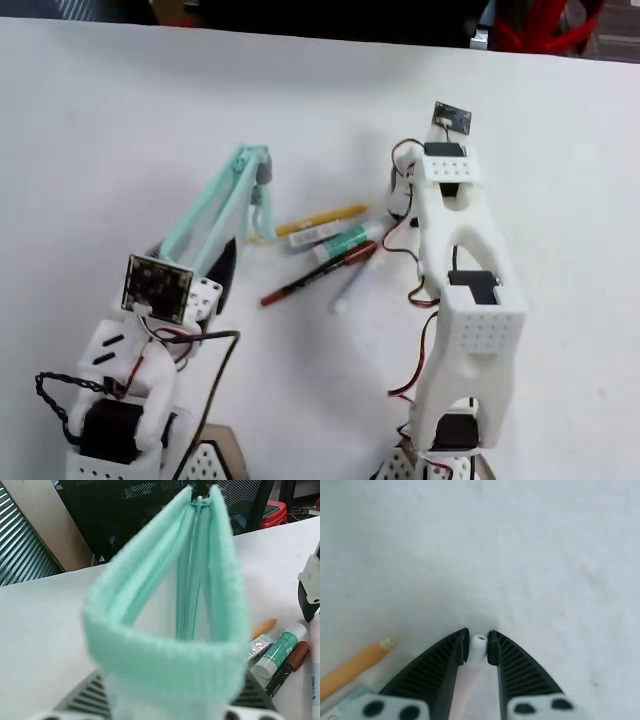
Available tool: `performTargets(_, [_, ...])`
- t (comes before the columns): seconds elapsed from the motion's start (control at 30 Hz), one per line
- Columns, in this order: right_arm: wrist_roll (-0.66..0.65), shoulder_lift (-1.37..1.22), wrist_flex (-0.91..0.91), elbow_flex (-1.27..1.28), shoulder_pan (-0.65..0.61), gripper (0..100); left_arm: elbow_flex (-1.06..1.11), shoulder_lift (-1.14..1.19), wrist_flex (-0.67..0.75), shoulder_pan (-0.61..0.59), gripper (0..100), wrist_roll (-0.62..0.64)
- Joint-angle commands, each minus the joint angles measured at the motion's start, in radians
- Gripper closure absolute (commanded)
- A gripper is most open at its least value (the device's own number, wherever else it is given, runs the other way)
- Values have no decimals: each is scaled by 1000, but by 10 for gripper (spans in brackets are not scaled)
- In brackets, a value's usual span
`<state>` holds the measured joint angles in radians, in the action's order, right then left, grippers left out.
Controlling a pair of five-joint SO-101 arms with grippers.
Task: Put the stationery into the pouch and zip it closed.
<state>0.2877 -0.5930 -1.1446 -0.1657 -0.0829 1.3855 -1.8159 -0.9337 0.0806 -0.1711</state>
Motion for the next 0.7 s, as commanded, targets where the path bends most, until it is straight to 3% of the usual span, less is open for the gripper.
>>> performTargets(0.0, [-2, 7, -16, -28, -4, 981, -5, -4, 28, -4, 804, 6])
performTargets(0.33, [6, 226, 71, 172, 84, 981, 21, -4, 28, 36, 805, 6])
performTargets(0.67, [95, 822, 486, 812, 136, 981, 17, -4, 28, 36, 805, 6])
